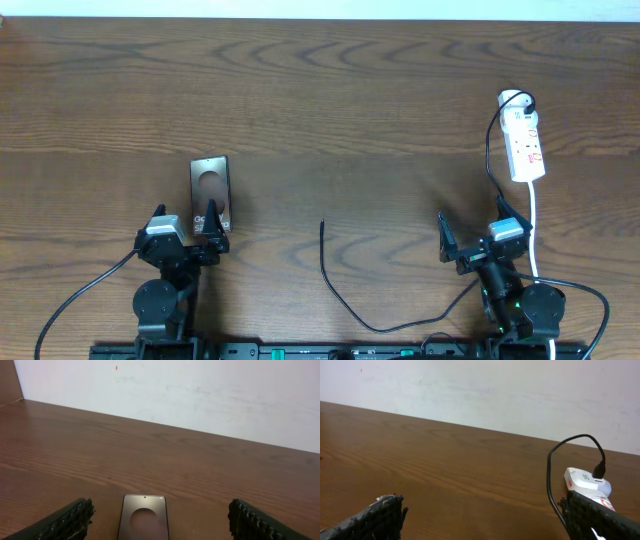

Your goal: Plug charger to phone and switch on socket

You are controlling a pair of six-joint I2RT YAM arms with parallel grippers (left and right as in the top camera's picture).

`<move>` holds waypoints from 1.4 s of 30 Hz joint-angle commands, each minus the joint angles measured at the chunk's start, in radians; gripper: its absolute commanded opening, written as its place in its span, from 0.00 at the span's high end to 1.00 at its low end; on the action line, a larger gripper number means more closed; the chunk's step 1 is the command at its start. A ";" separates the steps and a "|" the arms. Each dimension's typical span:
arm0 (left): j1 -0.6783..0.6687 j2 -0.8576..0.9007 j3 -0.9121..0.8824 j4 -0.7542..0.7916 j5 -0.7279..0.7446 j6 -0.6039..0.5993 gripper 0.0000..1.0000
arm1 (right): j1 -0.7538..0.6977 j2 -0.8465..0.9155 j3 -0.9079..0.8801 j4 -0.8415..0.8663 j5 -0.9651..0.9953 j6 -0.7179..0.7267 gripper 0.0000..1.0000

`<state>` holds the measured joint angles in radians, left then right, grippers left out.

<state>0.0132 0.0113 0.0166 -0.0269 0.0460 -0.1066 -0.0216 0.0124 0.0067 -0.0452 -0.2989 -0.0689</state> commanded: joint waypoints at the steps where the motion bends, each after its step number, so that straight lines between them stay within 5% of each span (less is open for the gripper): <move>1: 0.006 0.001 -0.013 -0.044 -0.021 0.009 0.12 | 0.008 -0.004 -0.001 -0.007 0.005 0.002 0.01; 42: 0.006 0.048 0.074 -0.041 -0.006 0.015 0.12 | 0.008 -0.004 -0.001 -0.007 0.005 0.002 0.01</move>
<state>0.0132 0.0269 0.0338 -0.0486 0.0452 -0.1062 -0.0216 0.0124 0.0067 -0.0452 -0.2989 -0.0689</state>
